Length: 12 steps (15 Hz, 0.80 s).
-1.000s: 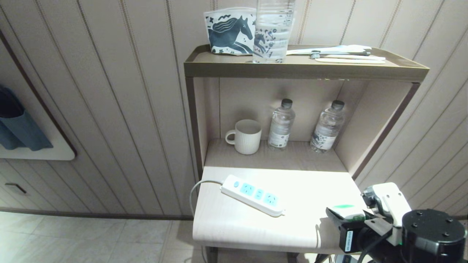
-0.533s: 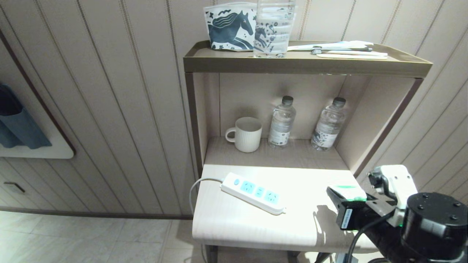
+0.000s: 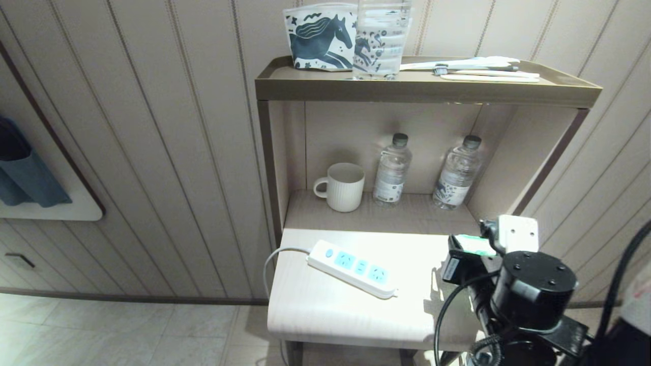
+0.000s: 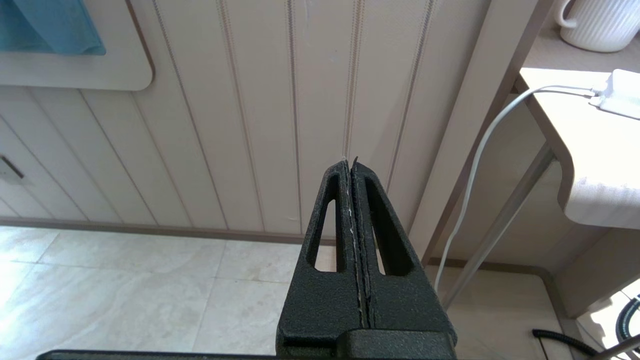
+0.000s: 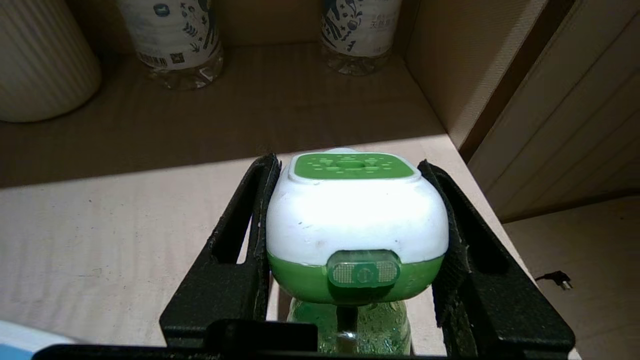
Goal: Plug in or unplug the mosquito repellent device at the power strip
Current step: Place the mosquito repellent liquid on the table
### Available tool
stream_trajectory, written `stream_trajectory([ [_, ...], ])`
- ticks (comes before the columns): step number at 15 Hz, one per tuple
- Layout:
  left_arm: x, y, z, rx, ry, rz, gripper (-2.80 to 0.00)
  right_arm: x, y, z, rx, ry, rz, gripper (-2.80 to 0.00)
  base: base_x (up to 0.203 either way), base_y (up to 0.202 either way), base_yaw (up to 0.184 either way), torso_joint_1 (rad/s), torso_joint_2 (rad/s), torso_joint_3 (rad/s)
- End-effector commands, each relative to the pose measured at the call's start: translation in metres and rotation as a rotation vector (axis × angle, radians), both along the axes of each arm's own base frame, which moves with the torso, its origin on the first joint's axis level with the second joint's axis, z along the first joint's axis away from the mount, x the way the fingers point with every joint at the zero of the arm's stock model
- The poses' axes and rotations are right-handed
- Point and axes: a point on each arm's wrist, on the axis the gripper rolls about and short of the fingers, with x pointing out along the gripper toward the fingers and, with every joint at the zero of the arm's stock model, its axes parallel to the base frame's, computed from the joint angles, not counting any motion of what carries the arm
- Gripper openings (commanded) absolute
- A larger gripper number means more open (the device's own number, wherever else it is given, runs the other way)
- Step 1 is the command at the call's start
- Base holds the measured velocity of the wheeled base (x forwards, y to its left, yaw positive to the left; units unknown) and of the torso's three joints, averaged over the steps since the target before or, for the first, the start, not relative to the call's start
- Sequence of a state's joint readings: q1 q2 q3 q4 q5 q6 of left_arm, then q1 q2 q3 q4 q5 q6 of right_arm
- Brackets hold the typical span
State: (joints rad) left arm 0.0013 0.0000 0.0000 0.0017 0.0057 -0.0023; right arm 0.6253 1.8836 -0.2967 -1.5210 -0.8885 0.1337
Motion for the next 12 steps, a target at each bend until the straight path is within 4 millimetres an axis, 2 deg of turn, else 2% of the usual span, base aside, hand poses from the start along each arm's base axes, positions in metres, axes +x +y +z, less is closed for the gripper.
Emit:
stream_trajectory([
  [1,0.0,0.0,0.0,-0.001,0.001,0.001,-2.8,0.023,0.011,-0.018,-0.031,0.011,-0.029,-2.8,0.0,0.0,0.0,0.0,0.0,0.0],
  [5,0.0,0.0,0.0,-0.001,0.001,0.001,-2.8,0.051,0.016,-0.009,-0.057,-0.026,-0.069,-2.8,0.0,0.0,0.0,0.0,0.0,0.0],
  [8,0.0,0.0,0.0,-0.001,0.001,0.001,-2.8,0.069,0.014,-0.022,-0.078,-0.008,-0.117,-2.8,0.0,0.0,0.0,0.0,0.0,0.0],
  [12,0.0,0.0,0.0,-0.001,0.001,0.002,-2.8,0.096,0.007,-0.02,-0.105,-0.031,-0.183,-2.8,0.0,0.0,0.0,0.0,0.0,0.0],
])
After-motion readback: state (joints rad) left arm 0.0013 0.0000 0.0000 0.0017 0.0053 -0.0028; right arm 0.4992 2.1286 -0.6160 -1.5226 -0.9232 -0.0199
